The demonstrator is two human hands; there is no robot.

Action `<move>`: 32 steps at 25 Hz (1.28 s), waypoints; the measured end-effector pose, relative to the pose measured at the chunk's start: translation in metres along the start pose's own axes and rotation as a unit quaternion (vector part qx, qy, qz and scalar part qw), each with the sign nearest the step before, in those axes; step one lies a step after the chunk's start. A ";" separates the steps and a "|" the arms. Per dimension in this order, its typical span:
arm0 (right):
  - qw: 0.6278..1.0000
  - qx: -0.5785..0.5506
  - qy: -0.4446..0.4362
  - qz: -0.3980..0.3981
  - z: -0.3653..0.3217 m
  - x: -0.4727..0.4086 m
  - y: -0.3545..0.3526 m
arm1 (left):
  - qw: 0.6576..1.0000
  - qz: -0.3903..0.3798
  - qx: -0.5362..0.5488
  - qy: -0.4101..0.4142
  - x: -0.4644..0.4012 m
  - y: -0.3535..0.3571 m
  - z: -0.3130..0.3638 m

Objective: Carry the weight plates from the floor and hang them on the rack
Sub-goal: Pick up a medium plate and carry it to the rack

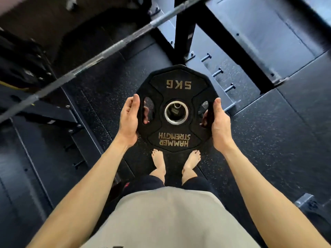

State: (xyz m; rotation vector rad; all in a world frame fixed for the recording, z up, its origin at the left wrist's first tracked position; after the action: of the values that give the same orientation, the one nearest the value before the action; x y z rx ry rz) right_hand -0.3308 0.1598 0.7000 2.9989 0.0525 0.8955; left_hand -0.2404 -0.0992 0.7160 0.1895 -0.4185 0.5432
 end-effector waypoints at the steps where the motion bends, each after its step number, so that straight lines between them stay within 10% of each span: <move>1: 1.000 0.002 -0.015 -0.010 -0.011 0.018 0.004 | 1.000 0.004 0.003 0.014 0.016 -0.006 0.013; 9: 0.986 0.055 -0.043 -0.149 -0.043 0.090 0.045 | 0.980 0.175 0.034 0.085 0.144 -0.061 0.036; 16: 0.914 0.136 -0.053 -0.380 -0.032 0.189 0.115 | 0.896 0.424 0.105 0.084 0.315 -0.114 -0.006; 25: 0.788 0.220 -0.029 -0.575 0.095 0.419 0.213 | 0.743 0.642 0.160 0.105 0.564 -0.229 -0.089; 32: 0.754 0.256 -0.018 -0.605 0.209 0.594 0.285 | 0.695 0.690 0.171 0.104 0.714 -0.362 -0.141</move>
State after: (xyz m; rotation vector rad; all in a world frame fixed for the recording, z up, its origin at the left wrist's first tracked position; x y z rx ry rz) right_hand 0.2880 -0.1048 0.8565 2.3606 2.1836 0.6265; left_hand 0.5545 -0.0352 0.8751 0.1374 -0.1554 2.1448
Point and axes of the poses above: each hand's wrist, its own x-axis away from the middle knuckle, its own y-axis out of the palm, z = x × y, the point moved 8 cm from there along -x, towards the middle knuckle, and after that the axes turned 6 degrees about -x, right-handed, at the moved point
